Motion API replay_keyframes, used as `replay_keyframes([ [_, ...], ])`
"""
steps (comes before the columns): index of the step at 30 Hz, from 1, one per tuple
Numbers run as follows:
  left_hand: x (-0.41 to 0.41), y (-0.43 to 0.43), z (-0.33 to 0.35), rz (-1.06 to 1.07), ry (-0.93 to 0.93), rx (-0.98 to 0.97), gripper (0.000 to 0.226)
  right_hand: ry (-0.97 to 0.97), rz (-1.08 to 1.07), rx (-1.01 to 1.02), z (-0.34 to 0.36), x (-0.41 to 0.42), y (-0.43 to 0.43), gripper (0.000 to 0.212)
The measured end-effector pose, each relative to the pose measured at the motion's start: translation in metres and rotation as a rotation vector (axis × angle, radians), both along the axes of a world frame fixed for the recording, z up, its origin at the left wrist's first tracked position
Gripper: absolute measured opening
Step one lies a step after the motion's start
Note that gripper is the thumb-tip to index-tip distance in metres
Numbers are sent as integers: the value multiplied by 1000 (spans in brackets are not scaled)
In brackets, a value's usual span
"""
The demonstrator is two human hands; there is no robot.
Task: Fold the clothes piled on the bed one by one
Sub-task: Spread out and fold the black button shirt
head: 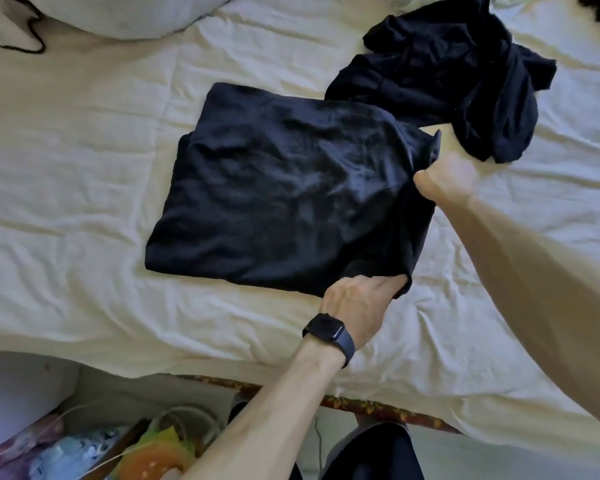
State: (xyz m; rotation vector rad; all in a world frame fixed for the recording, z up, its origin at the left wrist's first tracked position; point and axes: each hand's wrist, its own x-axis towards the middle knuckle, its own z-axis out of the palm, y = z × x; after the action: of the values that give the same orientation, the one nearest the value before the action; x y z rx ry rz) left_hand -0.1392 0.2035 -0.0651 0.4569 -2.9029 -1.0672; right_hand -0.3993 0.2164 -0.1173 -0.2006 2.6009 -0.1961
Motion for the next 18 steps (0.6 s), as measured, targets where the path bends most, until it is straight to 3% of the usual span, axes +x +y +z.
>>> replay_keyframes([
  [2, 2, -3, 0, 12, -13, -1, 40, 70, 61, 6, 5, 2, -3, 19],
  [5, 10, -13, 1, 133, -10, 139, 36, 73, -7, 7, 16, 2, -20, 7],
  [11, 51, -75, 8, 972, 62, 491, 25, -5, -203, -360, 39, 23, -118, 19],
  [14, 86, -119, 5, 1285, 23, 671, 22, -32, -118, -453, 38, 58, -182, 27],
  [18, 133, -175, -17, 1354, -157, 584, 26, -104, 98, -397, 19, 113, -262, 32],
])
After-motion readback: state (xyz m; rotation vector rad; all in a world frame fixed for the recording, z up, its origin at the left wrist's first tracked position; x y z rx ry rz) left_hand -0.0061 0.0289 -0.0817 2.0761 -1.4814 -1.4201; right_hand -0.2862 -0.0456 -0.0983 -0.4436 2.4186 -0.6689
